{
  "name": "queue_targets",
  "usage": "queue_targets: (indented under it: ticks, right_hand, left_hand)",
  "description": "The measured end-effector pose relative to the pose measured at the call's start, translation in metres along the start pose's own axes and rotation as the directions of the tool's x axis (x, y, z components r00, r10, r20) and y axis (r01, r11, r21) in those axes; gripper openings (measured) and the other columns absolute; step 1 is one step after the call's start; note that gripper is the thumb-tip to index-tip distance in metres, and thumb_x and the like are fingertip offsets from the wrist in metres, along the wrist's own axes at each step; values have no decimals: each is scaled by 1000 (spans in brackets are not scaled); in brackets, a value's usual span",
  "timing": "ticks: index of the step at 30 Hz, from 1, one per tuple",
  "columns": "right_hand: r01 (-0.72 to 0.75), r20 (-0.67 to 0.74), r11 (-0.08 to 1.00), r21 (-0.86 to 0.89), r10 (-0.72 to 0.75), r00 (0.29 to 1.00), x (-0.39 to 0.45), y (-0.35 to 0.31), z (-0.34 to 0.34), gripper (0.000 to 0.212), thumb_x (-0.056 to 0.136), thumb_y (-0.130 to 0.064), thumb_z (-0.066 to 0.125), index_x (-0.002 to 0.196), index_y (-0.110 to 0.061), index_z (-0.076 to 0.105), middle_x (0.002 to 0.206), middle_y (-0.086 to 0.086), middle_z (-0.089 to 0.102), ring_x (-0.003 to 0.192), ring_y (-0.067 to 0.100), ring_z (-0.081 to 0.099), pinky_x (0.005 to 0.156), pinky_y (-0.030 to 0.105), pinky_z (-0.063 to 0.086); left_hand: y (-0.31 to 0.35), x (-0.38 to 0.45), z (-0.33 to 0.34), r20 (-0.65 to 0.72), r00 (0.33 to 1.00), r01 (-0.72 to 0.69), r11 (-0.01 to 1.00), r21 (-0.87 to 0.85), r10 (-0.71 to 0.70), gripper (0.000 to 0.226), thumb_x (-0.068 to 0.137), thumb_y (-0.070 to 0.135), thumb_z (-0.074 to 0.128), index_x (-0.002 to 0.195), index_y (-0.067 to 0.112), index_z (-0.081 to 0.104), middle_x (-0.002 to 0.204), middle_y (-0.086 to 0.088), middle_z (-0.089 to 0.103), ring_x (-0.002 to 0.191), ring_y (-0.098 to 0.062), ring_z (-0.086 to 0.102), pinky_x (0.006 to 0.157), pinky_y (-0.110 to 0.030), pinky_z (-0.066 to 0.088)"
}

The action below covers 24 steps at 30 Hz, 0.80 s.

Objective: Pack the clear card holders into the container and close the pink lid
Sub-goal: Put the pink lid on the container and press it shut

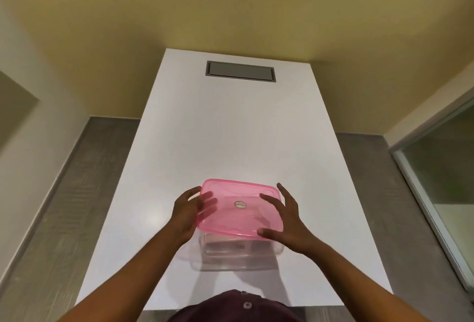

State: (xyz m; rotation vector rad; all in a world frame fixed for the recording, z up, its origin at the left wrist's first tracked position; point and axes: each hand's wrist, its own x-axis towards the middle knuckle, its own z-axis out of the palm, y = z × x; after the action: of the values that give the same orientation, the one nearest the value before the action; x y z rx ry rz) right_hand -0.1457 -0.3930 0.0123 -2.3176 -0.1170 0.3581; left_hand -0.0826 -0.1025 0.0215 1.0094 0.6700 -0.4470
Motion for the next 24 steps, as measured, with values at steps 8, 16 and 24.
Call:
queue_targets:
  ticks: [8,16,24]
  right_hand:
    - [-212,-158,670,711,446,881,5,0,19,53,95,-28,70,140,-33,42,152,-6,47,142,15,43,111,33,38]
    - [-290,-191,698,655,524,830,4,10,43,56,102,-23,61,153,-30,38,154,-11,45,136,12,43,115,37,36]
    - [-300,-324,859,415,448,833,19,18,58,44,107,-21,48,150,-19,43,153,3,42,140,21,44,119,38,34]
  left_hand:
    - [-32,-6,-2,30,986,-165,965,204,162,37,96,-2,53,125,22,54,119,-10,69,112,-34,67,87,-45,58]
    - [-76,-7,-13,128,913,-348,577,739,387,70,99,17,55,156,18,16,166,1,11,154,-15,-1,125,-41,11]
    - [-95,-5,-24,86,923,-296,552,779,374,73,99,12,51,157,18,6,167,0,4,154,-20,7,124,-42,15]
